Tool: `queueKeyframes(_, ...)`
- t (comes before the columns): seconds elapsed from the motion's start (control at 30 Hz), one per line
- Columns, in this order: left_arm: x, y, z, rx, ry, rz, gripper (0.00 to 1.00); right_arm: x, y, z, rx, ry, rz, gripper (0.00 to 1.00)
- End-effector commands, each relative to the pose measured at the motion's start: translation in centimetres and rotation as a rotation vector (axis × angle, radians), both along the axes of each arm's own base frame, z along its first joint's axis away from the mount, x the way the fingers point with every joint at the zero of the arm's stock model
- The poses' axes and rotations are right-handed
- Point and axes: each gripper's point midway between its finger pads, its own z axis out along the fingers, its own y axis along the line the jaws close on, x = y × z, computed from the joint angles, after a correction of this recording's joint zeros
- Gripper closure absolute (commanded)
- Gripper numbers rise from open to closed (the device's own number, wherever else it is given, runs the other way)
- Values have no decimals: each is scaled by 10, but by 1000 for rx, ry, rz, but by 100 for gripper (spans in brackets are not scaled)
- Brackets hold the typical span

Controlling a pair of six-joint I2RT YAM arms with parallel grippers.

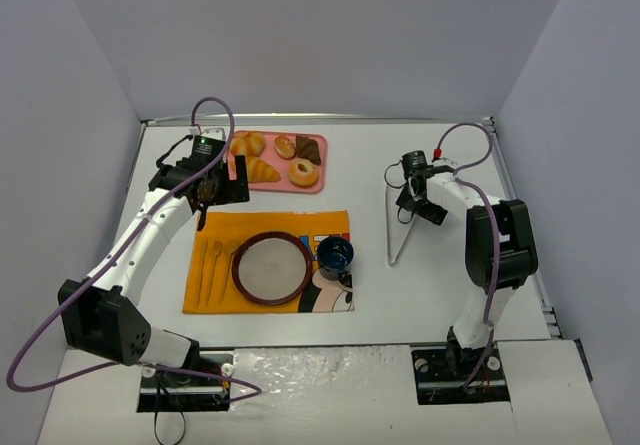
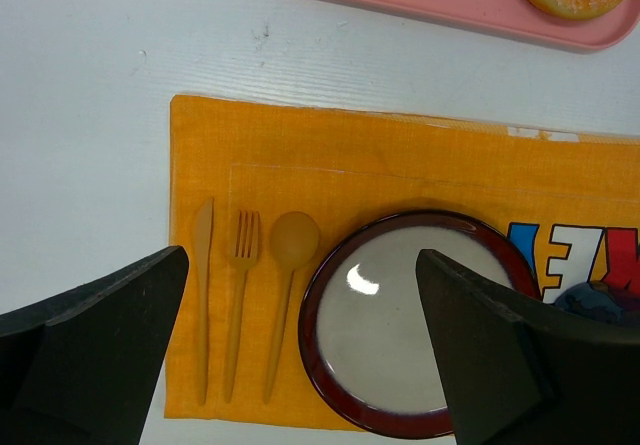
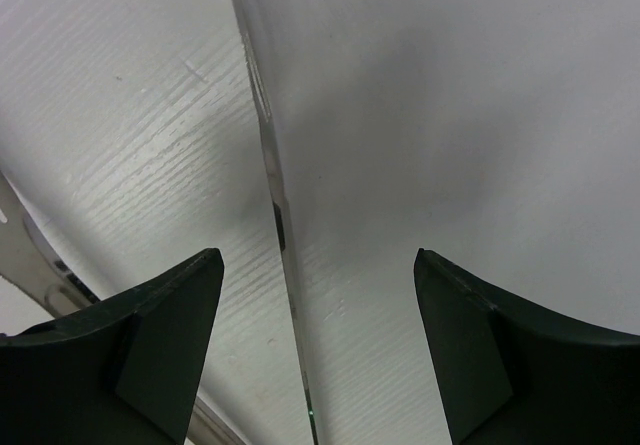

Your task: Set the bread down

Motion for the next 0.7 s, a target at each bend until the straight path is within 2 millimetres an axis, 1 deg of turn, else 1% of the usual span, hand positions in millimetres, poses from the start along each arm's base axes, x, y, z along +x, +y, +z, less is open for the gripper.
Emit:
queueKeyframes(0.0, 10, -4, 35, -33, -106, -8, 3, 15, -12, 1, -2, -17, -3, 26)
queueKeyframes(0.17, 10, -3, 35, -25, -105, -7, 3, 27, -13, -6, 24, -10, 10, 26)
queueKeyframes(0.37, 12, -3, 32, -22, -97, -5, 3, 44, -7, -1, 48, -42, 34, 28)
queueKeyframes(0.47, 13, -3, 30, -20, -92, -3, 3, 51, -6, 1, 49, -50, 45, 30)
queueKeyframes(0.67, 13, -3, 26, -17, -83, -1, 3, 53, -5, -4, 58, -39, 45, 46)
